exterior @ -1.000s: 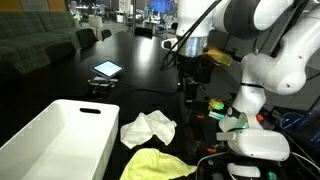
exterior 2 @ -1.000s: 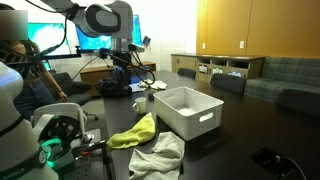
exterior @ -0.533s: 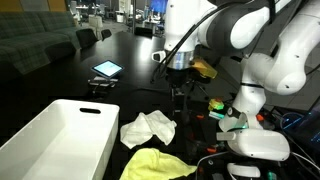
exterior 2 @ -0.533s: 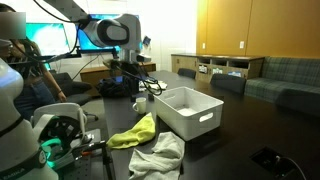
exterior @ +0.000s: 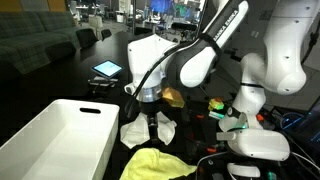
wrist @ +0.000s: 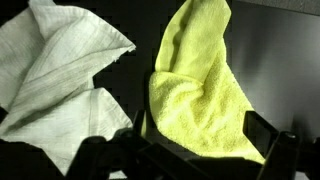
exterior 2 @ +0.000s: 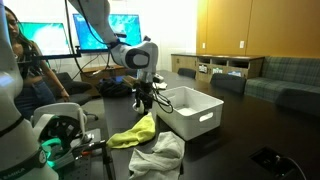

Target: Pick up the yellow towel and put it in the bucket, pick up the marker and put it in the cup, pick up the white towel and put it in the bucket, finally pick up the black masking tape and put it in the cup

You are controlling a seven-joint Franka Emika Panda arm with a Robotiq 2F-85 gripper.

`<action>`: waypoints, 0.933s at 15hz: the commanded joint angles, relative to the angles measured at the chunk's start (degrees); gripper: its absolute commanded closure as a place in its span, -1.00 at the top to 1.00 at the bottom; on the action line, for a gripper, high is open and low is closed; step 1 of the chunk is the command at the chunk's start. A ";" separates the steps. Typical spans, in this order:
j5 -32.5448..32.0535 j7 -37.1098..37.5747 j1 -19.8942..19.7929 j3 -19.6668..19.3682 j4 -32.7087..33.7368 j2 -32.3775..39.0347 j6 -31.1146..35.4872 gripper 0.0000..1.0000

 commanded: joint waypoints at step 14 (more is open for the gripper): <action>10.99 -0.42 0.54 0.44 10.25 22.97 10.76 1.00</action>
